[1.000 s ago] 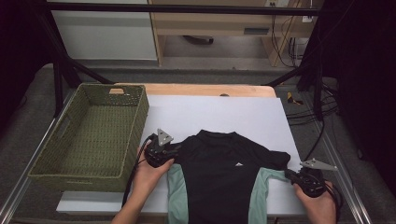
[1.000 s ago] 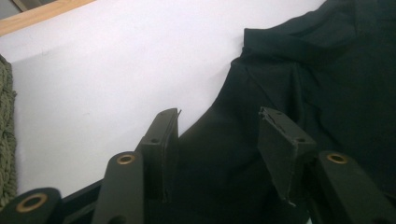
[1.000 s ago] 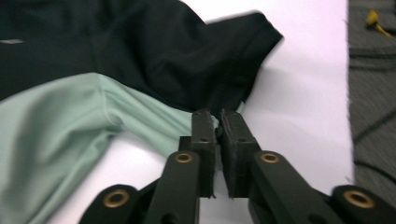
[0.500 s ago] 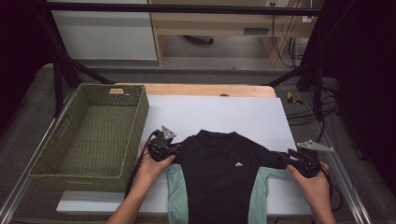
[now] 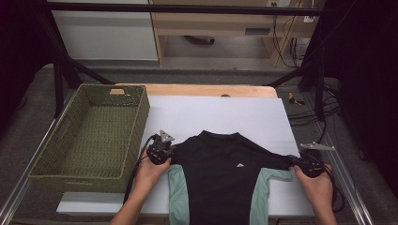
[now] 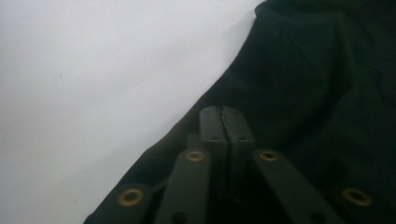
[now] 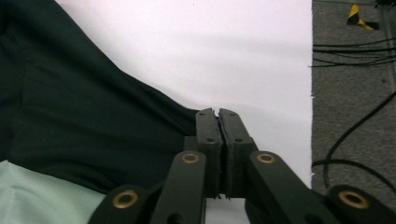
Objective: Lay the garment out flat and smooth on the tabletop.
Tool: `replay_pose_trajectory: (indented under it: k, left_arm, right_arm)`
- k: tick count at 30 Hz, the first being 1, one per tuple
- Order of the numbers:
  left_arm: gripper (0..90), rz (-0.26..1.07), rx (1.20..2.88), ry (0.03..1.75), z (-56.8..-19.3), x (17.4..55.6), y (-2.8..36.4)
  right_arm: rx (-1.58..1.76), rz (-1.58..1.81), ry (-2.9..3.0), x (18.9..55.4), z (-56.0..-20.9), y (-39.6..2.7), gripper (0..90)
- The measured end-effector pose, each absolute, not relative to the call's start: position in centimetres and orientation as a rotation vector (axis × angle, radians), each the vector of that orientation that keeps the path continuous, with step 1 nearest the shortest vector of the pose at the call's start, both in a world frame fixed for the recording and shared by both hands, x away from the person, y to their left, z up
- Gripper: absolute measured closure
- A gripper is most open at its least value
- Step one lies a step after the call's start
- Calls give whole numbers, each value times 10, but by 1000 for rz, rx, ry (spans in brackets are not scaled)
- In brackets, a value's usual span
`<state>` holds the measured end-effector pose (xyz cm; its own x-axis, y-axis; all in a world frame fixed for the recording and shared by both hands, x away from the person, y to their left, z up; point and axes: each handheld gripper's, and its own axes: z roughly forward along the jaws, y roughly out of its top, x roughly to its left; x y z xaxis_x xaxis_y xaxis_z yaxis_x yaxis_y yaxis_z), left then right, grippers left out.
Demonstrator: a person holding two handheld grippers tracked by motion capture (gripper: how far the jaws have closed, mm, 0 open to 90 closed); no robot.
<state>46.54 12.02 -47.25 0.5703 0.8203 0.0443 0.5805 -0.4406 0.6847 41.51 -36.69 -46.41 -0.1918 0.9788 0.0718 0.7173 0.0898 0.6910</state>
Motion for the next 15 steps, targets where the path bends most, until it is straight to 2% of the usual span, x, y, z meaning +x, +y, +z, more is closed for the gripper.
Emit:
replay_pose_trajectory:
  k: [3,5,8,13,14,15]
  left_arm:
    - [900,514,2176,1141,-471,463,122]
    - [900,549,2183,1159,-471,460,124]
    - [900,597,2171,1196,-471,458,128]
    - [900,568,2119,1161,-470,456,130]
    - [894,569,2113,1142,-469,457,129]
    - [845,563,2110,1128,-469,459,128]
  right_arm:
    - [1625,923,1928,416,-458,-363,671]
    - [1576,952,1921,417,-453,-359,602]
    - [1508,991,1928,421,-446,-349,559]
    - [1459,1008,1981,433,-445,-331,517]
    - [1456,1006,1991,435,-445,-327,506]
    - [1448,999,1998,437,-446,-324,499]
